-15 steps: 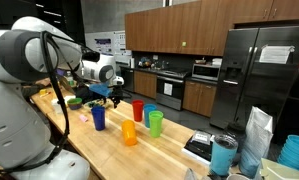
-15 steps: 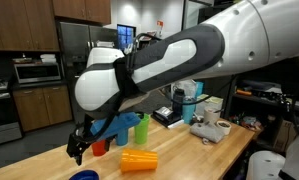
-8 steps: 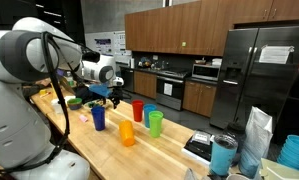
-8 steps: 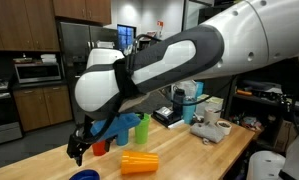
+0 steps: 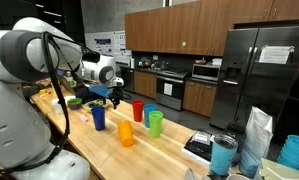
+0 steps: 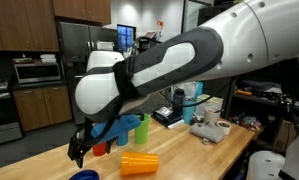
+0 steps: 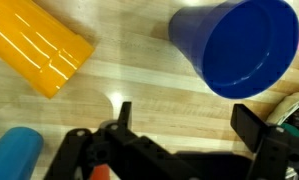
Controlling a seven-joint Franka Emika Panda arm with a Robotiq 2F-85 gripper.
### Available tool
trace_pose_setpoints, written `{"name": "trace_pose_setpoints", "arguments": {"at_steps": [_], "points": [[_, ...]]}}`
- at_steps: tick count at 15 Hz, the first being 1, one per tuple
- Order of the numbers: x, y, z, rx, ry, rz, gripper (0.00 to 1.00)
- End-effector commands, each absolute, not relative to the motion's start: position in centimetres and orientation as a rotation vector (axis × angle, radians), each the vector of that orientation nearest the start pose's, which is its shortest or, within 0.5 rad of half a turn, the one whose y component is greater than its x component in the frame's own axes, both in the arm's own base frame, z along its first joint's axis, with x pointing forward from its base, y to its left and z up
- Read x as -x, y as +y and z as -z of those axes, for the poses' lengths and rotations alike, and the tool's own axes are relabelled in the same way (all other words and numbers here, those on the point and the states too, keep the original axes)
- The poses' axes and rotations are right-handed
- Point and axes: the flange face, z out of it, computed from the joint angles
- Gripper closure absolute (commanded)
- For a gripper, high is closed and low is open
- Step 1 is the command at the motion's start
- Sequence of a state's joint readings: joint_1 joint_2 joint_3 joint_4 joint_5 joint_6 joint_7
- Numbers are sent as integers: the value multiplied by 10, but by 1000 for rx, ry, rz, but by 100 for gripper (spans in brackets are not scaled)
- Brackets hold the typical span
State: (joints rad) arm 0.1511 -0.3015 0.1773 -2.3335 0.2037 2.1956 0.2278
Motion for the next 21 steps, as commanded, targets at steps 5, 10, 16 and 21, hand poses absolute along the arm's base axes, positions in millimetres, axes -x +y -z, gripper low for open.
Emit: {"name": "trace_pose_setpoints", "arguments": {"at_steps": [5, 10, 16, 21], "points": [[-440, 161, -465, 2979, 21, 182, 0], [-441, 160, -468, 2981, 33, 225, 0], [-444, 161, -465, 2967, 53, 231, 0], [-447, 158, -460, 2957, 60, 265, 0]]}}
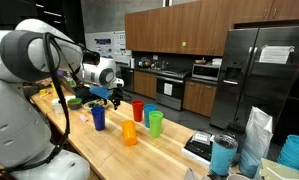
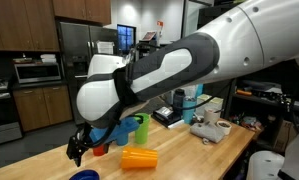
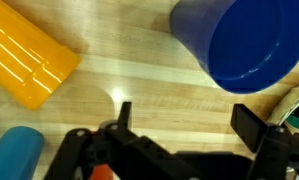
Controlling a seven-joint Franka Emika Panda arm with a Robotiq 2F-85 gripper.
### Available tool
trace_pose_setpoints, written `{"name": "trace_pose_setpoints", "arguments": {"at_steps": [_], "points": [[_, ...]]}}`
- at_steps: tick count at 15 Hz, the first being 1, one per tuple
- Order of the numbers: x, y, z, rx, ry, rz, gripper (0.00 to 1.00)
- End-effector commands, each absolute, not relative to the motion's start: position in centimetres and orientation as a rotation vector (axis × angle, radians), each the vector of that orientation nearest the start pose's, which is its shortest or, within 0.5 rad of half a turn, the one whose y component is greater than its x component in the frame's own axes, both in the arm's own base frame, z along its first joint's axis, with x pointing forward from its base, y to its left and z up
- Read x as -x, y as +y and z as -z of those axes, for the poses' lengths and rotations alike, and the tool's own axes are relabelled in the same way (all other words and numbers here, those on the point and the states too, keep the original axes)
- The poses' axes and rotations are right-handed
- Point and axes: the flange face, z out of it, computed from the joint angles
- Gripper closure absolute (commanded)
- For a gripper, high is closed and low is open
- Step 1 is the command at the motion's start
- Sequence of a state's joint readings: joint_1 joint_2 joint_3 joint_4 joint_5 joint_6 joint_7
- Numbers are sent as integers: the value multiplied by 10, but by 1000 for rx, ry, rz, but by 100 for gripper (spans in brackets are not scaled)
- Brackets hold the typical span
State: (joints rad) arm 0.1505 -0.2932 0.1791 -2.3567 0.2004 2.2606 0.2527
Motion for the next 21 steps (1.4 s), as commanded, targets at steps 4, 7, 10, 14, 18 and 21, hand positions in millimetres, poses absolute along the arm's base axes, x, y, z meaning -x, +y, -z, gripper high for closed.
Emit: {"name": "trace_pose_setpoints", "arguments": {"at_steps": [4, 7, 10, 14, 18, 21], "points": [[-451, 156, -462, 2946, 74, 320, 0], [-450, 159, -460, 2947, 70, 312, 0], [-451, 158, -461, 2944, 74, 324, 0], [-452, 158, -461, 2943, 75, 326, 0], [-452, 158, -461, 2943, 75, 327, 0], [-452, 158, -461, 2943, 74, 326, 0]]}}
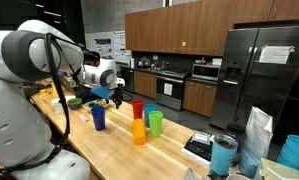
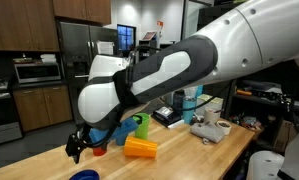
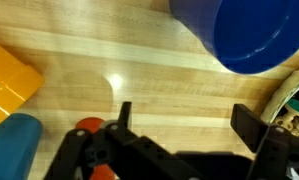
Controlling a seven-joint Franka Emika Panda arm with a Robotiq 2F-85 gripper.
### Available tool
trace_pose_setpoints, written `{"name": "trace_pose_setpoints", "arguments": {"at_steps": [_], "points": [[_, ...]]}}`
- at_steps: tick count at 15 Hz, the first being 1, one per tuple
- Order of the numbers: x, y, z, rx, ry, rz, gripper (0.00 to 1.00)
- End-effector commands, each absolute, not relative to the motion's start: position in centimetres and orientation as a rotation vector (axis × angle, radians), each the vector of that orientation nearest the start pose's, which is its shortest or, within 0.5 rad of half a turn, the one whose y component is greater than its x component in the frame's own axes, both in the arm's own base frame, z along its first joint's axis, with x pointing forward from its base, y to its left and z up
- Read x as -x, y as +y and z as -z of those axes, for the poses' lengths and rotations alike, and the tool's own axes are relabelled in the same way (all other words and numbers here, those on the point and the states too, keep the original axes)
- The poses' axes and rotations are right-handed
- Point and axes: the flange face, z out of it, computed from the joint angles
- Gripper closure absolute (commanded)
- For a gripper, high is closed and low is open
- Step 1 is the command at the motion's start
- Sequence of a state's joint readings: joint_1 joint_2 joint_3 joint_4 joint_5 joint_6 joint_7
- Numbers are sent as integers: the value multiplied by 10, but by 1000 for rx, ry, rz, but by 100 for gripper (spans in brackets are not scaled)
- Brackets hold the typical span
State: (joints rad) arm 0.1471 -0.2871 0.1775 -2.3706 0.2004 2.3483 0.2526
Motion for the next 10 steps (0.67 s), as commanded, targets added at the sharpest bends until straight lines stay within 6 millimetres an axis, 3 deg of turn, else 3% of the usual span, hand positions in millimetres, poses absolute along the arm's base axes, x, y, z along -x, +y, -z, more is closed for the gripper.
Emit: {"name": "trace_pose_setpoints", "arguments": {"at_steps": [1, 5, 10], "points": [[-452, 158, -461, 2944, 74, 324, 0], [-457, 140, -466, 2897, 105, 374, 0], [-461, 94, -481, 2674, 208, 333, 0]]}}
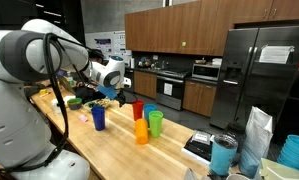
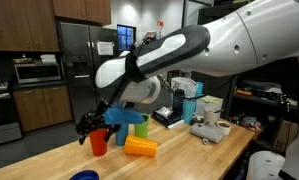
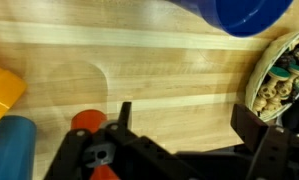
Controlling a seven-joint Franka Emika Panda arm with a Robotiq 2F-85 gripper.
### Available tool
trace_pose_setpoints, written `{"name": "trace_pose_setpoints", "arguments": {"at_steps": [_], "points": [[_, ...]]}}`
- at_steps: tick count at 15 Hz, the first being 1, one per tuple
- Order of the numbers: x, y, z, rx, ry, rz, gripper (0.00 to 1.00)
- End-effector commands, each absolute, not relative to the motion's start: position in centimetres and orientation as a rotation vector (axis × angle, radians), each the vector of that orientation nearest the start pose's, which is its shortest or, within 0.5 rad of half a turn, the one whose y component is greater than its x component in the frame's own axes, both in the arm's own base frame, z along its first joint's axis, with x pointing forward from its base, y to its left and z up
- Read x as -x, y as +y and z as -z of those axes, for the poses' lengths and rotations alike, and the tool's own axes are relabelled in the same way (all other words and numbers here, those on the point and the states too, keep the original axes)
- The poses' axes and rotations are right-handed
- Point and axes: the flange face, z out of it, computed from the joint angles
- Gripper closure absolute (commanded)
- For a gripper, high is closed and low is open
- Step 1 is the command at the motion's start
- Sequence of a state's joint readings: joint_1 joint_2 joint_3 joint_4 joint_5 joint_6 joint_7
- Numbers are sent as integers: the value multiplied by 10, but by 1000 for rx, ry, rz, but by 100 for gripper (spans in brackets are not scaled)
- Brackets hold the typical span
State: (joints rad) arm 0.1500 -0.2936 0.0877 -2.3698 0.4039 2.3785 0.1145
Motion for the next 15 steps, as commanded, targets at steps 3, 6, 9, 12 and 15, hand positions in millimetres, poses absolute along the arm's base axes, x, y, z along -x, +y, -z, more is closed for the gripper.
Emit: {"name": "trace_pose_setpoints", "arguments": {"at_steps": [3, 6, 9, 12, 15], "points": [[-463, 71, -480, 2604, 242, 323, 0], [-468, 58, -472, 2580, 292, 252, 0], [-469, 50, -466, 2571, 339, 164, 0], [-468, 46, -462, 2581, 404, 116, 0], [-470, 46, -454, 2595, 481, 44, 0]]}}
